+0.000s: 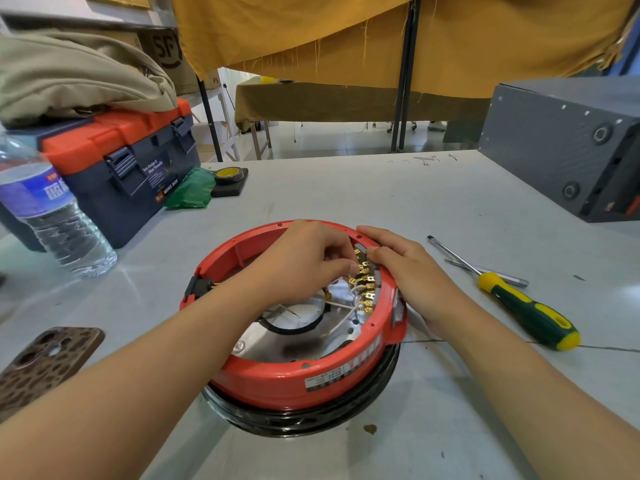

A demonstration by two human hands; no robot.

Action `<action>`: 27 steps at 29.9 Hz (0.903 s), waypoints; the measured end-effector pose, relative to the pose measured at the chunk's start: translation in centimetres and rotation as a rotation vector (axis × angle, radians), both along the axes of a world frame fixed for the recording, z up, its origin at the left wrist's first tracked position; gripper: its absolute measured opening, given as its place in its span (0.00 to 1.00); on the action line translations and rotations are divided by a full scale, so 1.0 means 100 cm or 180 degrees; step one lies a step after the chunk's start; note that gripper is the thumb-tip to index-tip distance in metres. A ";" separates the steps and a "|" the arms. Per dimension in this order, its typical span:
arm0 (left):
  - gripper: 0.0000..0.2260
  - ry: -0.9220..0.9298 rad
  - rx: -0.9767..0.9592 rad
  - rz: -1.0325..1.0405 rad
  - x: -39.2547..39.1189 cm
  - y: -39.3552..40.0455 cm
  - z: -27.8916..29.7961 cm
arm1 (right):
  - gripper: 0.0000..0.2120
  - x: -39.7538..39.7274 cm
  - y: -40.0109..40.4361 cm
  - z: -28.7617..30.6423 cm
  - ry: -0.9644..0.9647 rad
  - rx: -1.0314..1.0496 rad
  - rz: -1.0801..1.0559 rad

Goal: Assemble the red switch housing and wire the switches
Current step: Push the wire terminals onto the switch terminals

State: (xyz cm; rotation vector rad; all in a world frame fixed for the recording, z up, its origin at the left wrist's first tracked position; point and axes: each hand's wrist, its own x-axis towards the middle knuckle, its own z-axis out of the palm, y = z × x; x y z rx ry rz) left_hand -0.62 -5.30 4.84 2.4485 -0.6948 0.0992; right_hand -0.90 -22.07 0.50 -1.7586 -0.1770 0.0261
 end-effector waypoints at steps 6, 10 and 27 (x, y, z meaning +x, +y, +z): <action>0.04 -0.0022 0.0070 0.0001 -0.001 0.000 -0.001 | 0.16 0.000 0.000 0.001 -0.0025 0.0027 0.0015; 0.05 -0.0019 0.0109 0.0017 -0.001 -0.001 0.000 | 0.17 0.001 0.000 0.000 -0.0024 -0.0017 0.0008; 0.06 -0.0138 0.0201 -0.0040 -0.002 -0.002 0.000 | 0.17 0.002 0.000 -0.001 -0.0069 -0.0004 -0.0006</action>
